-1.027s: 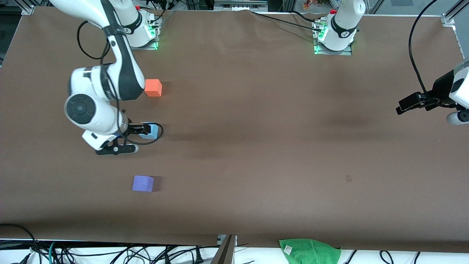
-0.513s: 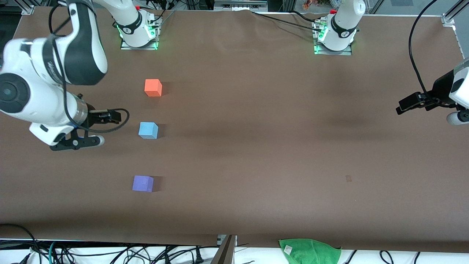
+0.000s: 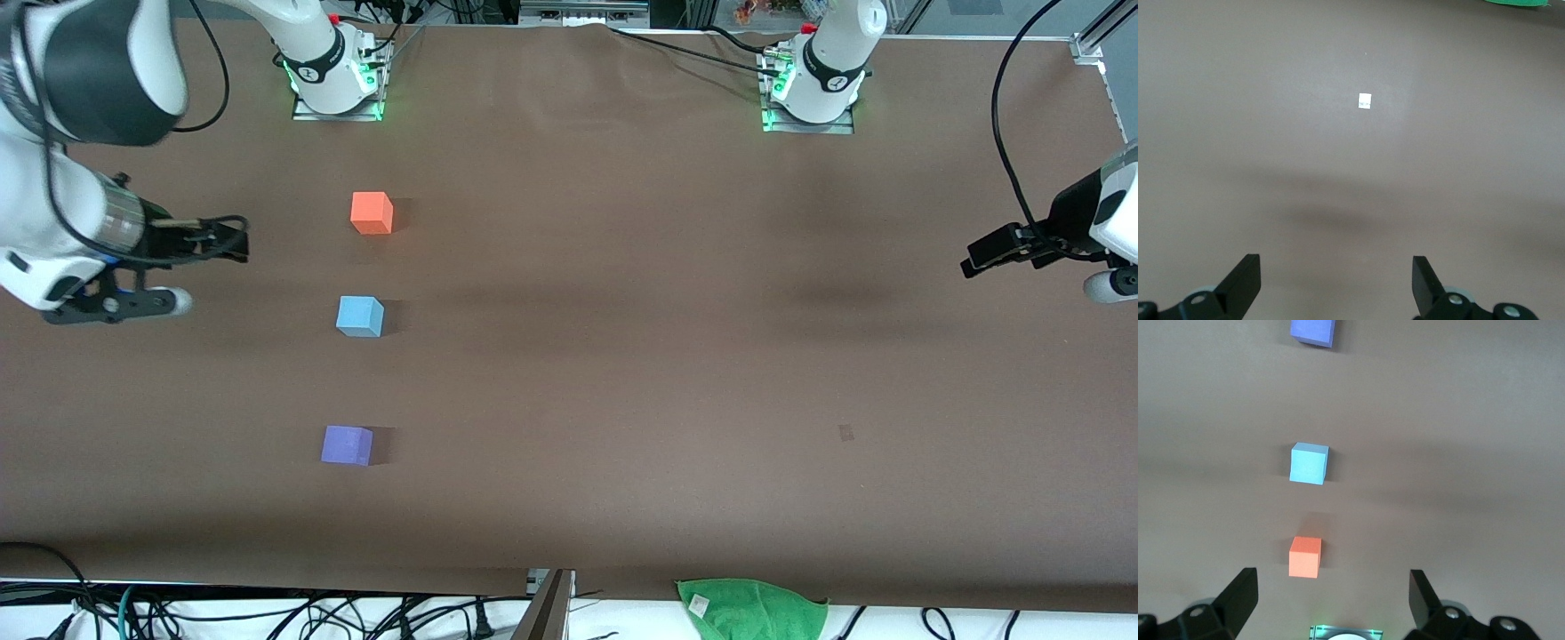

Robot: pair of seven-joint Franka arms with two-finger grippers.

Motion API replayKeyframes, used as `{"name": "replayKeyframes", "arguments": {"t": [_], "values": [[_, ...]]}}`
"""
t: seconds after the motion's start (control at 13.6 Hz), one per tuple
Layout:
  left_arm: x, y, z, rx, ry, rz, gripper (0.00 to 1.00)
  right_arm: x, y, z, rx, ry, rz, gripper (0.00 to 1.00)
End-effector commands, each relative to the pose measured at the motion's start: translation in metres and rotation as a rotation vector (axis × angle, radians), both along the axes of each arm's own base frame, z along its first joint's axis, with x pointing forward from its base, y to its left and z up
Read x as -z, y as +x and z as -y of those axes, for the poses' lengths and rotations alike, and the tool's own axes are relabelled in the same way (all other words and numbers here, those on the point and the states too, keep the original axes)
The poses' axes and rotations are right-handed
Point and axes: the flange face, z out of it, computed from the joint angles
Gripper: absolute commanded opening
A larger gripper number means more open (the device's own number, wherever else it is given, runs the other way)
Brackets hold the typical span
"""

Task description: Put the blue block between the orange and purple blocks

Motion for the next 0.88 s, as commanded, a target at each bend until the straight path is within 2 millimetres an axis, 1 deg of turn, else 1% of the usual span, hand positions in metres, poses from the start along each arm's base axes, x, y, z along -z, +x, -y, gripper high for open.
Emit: {"name": "replayKeyframes", "arguments": {"t": [0.0,0.22,0.29,0.37,0.44,0.51,0.66,0.73,0.81], "values": [[-0.001,-0.001,0.002,0.004,0.026,-0.001,1.0,-0.018,-0.026,0.033,0.021,0.093,-0.03,1.0],[-0.001,-0.001,0.002,0.004,0.026,-0.001,1.0,-0.01,-0.039,0.029,-0.009,0.067,-0.051,1.0],[-0.001,-0.001,0.002,0.002,0.026,-0.001,1.0,-0.02,-0.044,0.037,0.001,0.066,-0.034,1.0],[-0.001,-0.001,0.002,0.004,0.026,-0.002,1.0,-0.037,-0.05,0.054,0.029,0.065,0.006,1.0],[-0.001,-0.001,0.002,0.002,0.026,0.001,1.0,-0.049,-0.055,0.06,0.035,0.064,0.04,1.0],[-0.001,-0.001,0.002,0.004,0.026,0.001,1.0,-0.056,-0.061,0.061,0.034,0.061,0.047,1.0],[0.0,-0.001,0.002,0.004,0.026,-0.004,1.0,-0.047,-0.063,0.07,0.036,0.012,0.04,1.0],[0.0,-0.001,0.002,0.004,0.026,-0.004,1.0,-0.049,-0.06,0.073,0.024,-0.013,0.062,1.0],[0.0,-0.001,0.002,0.004,0.026,-0.004,1.0,-0.05,-0.06,0.065,-0.008,-0.014,0.069,1.0]]}}
